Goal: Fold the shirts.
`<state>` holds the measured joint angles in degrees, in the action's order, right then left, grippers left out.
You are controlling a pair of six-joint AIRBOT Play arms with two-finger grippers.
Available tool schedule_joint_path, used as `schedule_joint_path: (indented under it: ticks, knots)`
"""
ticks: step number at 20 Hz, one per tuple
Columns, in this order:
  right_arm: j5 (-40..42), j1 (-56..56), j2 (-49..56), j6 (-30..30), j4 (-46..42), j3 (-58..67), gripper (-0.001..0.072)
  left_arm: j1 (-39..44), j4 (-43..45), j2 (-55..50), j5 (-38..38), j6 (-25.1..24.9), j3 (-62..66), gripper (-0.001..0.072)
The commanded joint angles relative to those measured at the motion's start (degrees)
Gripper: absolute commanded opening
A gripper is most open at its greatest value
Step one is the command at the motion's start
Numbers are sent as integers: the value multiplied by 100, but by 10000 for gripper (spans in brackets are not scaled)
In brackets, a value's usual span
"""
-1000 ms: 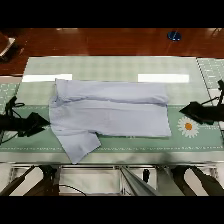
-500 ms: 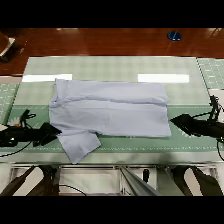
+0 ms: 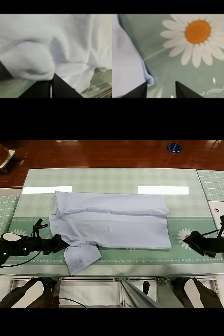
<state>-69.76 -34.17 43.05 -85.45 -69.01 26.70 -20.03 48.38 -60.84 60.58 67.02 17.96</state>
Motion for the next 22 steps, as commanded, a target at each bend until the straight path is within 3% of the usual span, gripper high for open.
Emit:
schedule_joint_path:
  ticks: [1, 7, 11, 15, 17, 19, 20, 22]
  knots:
    - [-675, -31, 286, -98, -337, -306, 408, 31, 13, -7, 11, -57, 184, 21]
    - [-319, 428, 1126, 214, 734, -461, 408, 31, -90, -4, 111, -55, 304, 21]
    - [573, 691, 1587, 219, 1292, -461, 407, 31, -92, -4, 120, -33, 304, 22]
    - [1005, 691, 2059, 723, 2339, -461, 392, 31, -197, -4, 133, -37, 304, 22]
    - [1054, 691, 2245, 1021, 2647, -455, 307, 31, -269, -4, 107, -37, 304, 21]
    - [927, 691, 2323, 1635, 2905, -367, 52, 33, -323, -4, 114, -39, 328, 22]
    - [774, 691, 2321, 1965, 3047, -267, 21, 31, -321, -4, 138, -39, 387, 22]
    - [402, 691, 2321, 2074, 3029, 103, 21, 31, -348, -4, 269, -37, 680, 22]
